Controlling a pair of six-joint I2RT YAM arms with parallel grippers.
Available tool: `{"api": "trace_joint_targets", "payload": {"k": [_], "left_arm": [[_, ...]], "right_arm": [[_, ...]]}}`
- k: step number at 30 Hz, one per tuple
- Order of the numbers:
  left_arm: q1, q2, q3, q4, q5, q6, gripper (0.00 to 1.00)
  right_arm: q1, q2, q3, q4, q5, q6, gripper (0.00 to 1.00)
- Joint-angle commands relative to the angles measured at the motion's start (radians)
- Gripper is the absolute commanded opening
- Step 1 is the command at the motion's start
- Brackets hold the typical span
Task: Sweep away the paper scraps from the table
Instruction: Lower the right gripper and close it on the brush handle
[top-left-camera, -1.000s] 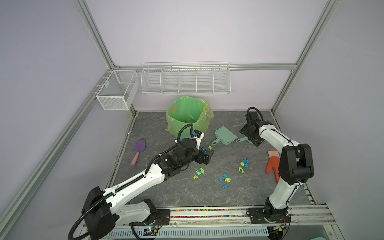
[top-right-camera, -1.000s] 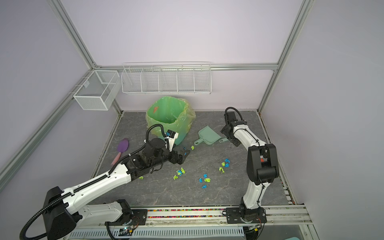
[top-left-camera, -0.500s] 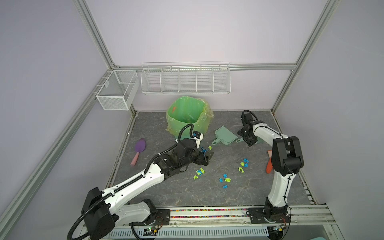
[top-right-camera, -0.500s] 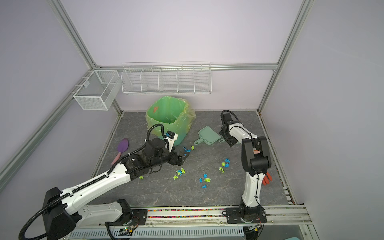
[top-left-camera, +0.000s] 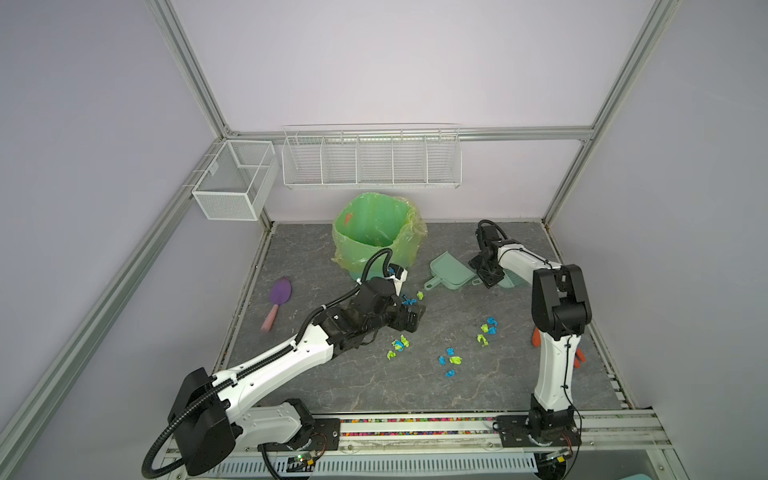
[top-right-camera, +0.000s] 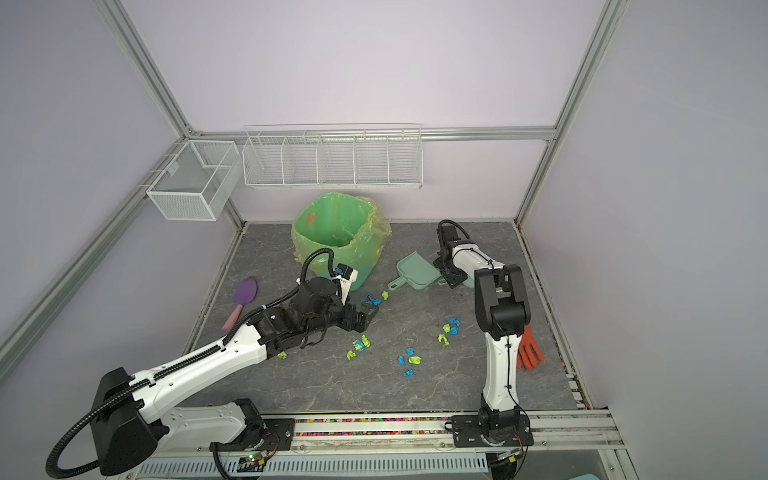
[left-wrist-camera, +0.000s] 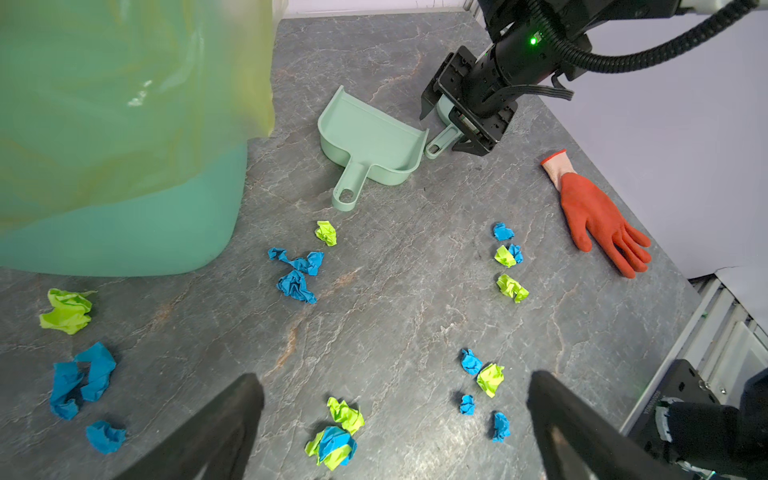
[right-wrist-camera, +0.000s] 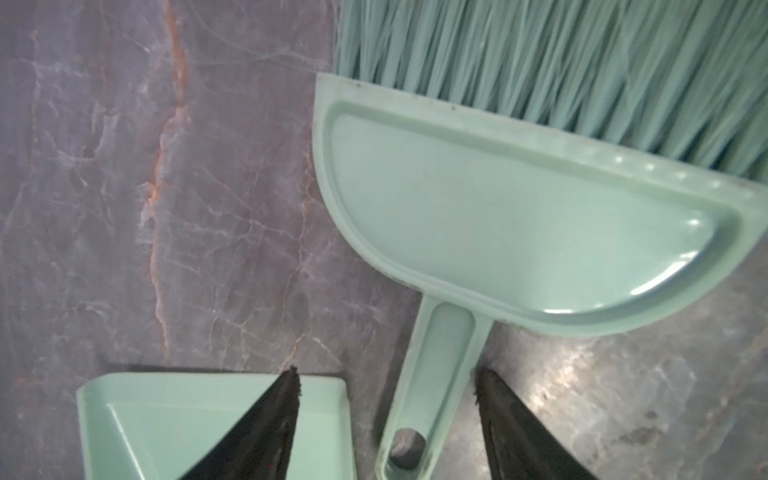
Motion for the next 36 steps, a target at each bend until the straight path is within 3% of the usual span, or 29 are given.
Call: {"api": "trace_joint_targets", "payload": {"k": [1, 13, 16, 25, 36], "left_arm": [[-0.004, -0.001, 0.045, -0.031, -0.043, 0.014, 1.0], [-0.004, -0.013, 0.056, -0.055, -0.051, 0.019, 1.0], [-0.004, -0.019, 0.057, -0.058, -0.053, 0.021, 1.0], [-0.004, -0.029, 0.06, -0.063, -0.059, 0.022, 1.0], [-0.004, -0.045, 0.073, -0.088, -0.06, 0.017, 0.99]], "right_arm": [[0.004, 0.034, 0.012, -0.03, -0.019, 0.042, 0.63], [-0.007, 0.09, 0.025, -0.104, -0.07, 0.034, 0.52], [-0.021, 0.096, 0.014, -0.102, -0.117, 0.007, 0.42], [-0.061, 0.046, -0.034, -0.154, -0.152, -0.091, 0.35], [-0.098, -0.043, -0.05, -0.283, -0.119, -0.24, 0.35]]}}
